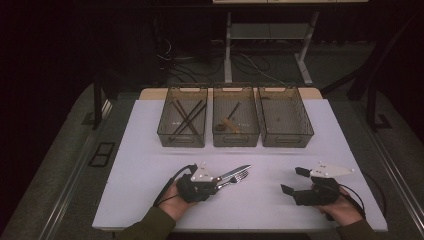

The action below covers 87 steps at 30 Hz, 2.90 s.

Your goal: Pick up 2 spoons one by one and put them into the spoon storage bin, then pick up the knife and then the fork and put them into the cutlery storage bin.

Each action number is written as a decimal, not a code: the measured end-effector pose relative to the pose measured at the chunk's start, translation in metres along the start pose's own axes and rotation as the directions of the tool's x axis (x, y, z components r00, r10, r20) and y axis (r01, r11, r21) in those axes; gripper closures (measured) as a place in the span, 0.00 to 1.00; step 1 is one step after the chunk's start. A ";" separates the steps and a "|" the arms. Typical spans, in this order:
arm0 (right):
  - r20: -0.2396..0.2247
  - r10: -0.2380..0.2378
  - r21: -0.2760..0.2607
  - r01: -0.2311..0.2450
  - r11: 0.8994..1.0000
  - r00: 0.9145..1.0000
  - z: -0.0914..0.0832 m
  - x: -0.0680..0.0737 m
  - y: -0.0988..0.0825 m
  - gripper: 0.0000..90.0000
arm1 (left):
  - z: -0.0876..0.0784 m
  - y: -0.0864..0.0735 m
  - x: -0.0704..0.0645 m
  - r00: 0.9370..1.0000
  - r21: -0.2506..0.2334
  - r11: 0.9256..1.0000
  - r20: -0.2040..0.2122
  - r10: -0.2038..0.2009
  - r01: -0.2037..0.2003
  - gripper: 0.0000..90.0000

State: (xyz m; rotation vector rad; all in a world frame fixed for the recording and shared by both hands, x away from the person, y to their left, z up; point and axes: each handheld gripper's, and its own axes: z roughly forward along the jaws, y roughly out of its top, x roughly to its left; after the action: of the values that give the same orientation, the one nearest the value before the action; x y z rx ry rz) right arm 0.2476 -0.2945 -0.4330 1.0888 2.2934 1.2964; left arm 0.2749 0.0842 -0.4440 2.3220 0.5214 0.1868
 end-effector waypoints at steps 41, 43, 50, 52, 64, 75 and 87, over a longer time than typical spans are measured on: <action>-0.088 0.026 -0.047 -0.030 0.998 0.996 0.007 0.003 0.040 0.19 | -0.017 0.036 0.005 0.998 -0.210 0.976 0.034 -0.050 0.056 0.86; -0.083 0.023 -0.053 -0.028 0.998 0.996 0.009 0.003 0.043 0.19 | -0.016 0.039 0.005 0.998 -0.212 0.976 0.031 -0.047 0.052 0.86; -0.093 0.020 -0.080 -0.028 0.996 0.995 0.012 0.003 0.054 0.19 | -0.010 0.048 0.004 0.998 -0.229 0.972 0.031 -0.050 0.056 0.86; -0.095 0.024 -0.084 -0.032 0.996 0.995 0.015 0.003 0.057 0.19 | -0.007 0.051 0.003 0.999 -0.230 0.972 0.032 -0.043 0.050 0.86; -0.123 0.068 -0.105 -0.081 0.991 0.990 0.035 0.001 0.072 0.27 | 0.006 0.064 -0.004 0.998 -0.257 0.964 0.015 -0.064 0.065 0.86; -0.160 0.103 -0.104 -0.120 0.987 0.982 0.047 -0.001 0.073 0.43 | 0.012 0.067 -0.012 1.000 -0.240 0.971 -0.020 -0.022 0.017 0.86; -0.174 0.138 -0.096 -0.157 0.983 0.975 0.055 -0.004 0.072 0.67 | 0.011 0.066 -0.013 0.999 -0.263 0.964 -0.034 -0.040 0.029 0.86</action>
State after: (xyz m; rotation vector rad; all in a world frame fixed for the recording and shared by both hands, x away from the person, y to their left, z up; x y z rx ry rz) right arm 0.3156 -0.2413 -0.4044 1.1730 2.2622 1.6071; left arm 0.2872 0.0290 -0.4060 2.0530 0.5226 0.2684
